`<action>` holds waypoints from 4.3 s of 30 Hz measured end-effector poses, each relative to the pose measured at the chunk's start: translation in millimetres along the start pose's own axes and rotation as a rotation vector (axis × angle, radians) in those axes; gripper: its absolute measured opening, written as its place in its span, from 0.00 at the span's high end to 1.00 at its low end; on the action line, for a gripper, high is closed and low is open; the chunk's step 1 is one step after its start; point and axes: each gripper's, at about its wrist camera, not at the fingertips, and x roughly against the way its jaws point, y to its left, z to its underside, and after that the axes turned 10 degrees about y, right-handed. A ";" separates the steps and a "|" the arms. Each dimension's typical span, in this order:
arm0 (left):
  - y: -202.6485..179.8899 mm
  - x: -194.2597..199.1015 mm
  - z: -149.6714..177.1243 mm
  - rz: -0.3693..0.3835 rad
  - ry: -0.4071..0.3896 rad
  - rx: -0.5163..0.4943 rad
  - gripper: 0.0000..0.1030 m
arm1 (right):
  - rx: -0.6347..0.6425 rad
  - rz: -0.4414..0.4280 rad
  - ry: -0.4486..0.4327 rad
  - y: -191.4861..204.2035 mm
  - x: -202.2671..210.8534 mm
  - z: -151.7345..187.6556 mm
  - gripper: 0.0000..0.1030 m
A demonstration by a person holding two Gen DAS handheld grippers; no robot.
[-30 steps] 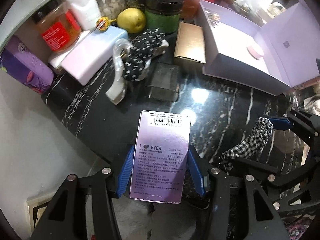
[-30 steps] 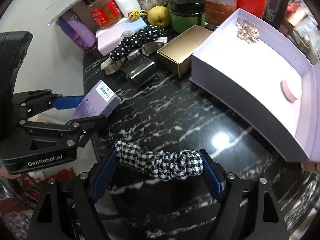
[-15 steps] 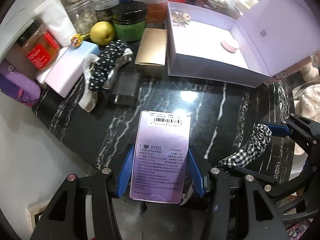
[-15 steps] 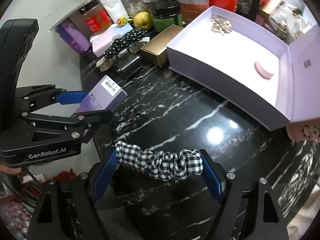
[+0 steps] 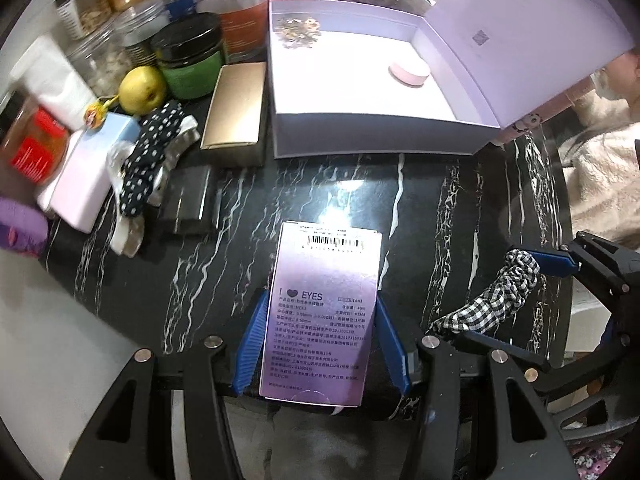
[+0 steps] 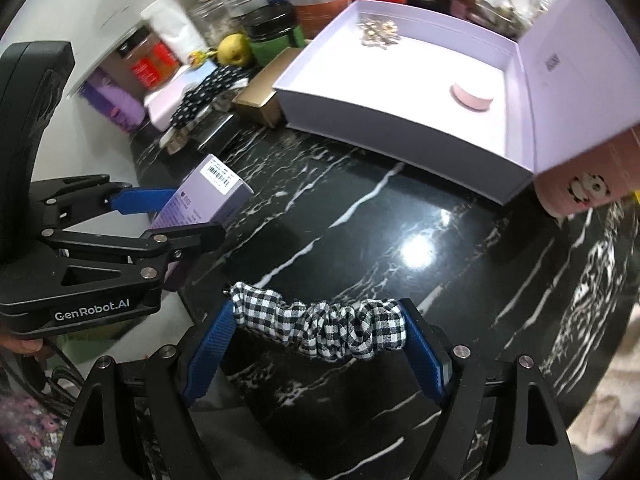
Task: Organize rigid objects
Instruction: 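Carry the scrunchie and eye box in both grippers over the lavender gift box, then open both grippers to drop the scrunchie and eye box into the gift box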
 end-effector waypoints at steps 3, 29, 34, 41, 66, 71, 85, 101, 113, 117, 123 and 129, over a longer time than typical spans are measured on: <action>-1.9 2.5 -7.6 -0.007 -0.004 -0.045 0.49 | -0.029 0.007 -0.010 -4.3 2.6 -2.5 0.21; -8.3 19.8 -71.4 0.017 -0.027 -0.154 0.49 | -0.141 0.026 -0.041 -29.2 23.3 -54.3 0.21; -8.8 24.6 -89.4 0.019 -0.033 -0.178 0.49 | -0.163 0.033 -0.050 -38.0 27.9 -66.1 0.21; -7.7 27.6 -109.2 0.023 -0.049 -0.194 0.49 | -0.179 0.041 -0.059 -47.8 29.9 -82.2 0.21; -5.1 28.1 -172.3 -0.003 -0.068 -0.232 0.49 | -0.259 0.077 -0.107 -76.1 38.4 -133.6 0.21; -9.4 24.8 -187.9 -0.012 -0.072 -0.255 0.49 | -0.281 0.080 -0.107 -86.2 35.1 -139.0 0.21; -31.3 8.4 -218.9 -0.049 -0.067 -0.325 0.49 | -0.324 0.094 -0.101 -109.2 22.7 -149.0 0.21; -37.7 -20.1 -250.2 -0.060 -0.016 -0.360 0.49 | -0.349 0.079 -0.084 -110.6 -0.3 -165.5 0.21; -46.4 -39.3 -261.5 -0.110 -0.014 -0.383 0.49 | -0.354 0.084 -0.060 -106.2 -18.8 -171.8 0.21; -47.9 -40.2 -263.6 -0.102 0.003 -0.384 0.49 | -0.368 0.070 -0.043 -104.9 -22.9 -170.6 0.19; -45.7 -44.9 -261.7 -0.072 0.045 -0.358 0.33 | -0.363 0.054 -0.049 -102.3 -18.6 -165.8 0.09; -56.8 -38.8 -251.1 -0.084 0.030 -0.389 0.20 | -0.343 0.081 -0.068 -94.0 -9.0 -163.3 0.06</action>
